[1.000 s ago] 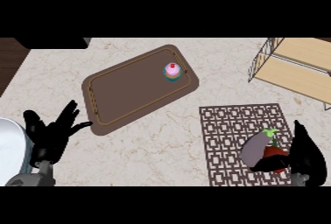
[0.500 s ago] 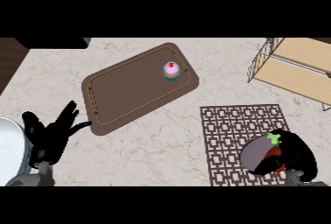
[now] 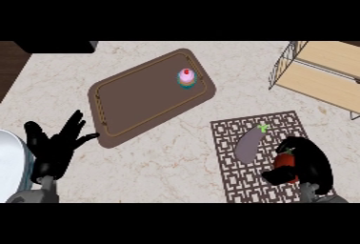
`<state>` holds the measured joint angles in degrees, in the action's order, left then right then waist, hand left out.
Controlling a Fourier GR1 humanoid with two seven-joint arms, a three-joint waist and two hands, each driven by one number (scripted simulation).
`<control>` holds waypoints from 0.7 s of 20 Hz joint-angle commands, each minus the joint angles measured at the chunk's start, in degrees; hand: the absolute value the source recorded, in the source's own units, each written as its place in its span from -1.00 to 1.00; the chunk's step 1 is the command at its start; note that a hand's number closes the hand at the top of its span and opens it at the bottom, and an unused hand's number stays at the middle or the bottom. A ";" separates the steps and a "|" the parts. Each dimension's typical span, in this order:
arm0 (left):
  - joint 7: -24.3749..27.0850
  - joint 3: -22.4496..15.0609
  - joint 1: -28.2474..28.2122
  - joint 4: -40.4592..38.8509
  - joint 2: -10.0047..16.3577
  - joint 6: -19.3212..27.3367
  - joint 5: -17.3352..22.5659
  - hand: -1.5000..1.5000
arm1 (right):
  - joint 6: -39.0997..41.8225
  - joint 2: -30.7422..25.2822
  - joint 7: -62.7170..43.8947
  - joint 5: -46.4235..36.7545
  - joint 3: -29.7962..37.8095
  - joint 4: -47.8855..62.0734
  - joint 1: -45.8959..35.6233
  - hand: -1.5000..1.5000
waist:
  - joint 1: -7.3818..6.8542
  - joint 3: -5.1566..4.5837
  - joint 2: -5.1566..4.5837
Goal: Pick the bell pepper from the placemat and place it in the tiered shelf
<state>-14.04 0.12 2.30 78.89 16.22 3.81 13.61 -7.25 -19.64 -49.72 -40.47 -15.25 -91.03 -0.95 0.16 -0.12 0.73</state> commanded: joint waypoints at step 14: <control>-3.69 -1.05 -0.69 0.59 -1.98 0.40 -1.40 0.00 | 10.21 0.32 -3.76 0.86 4.33 -15.78 -25.11 1.00 | 0.02 0.07 -0.49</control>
<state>-15.73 0.49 1.91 79.90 15.40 3.82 12.87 0.99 -18.20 -48.39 -37.85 -13.45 -101.65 -20.63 0.01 0.35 0.53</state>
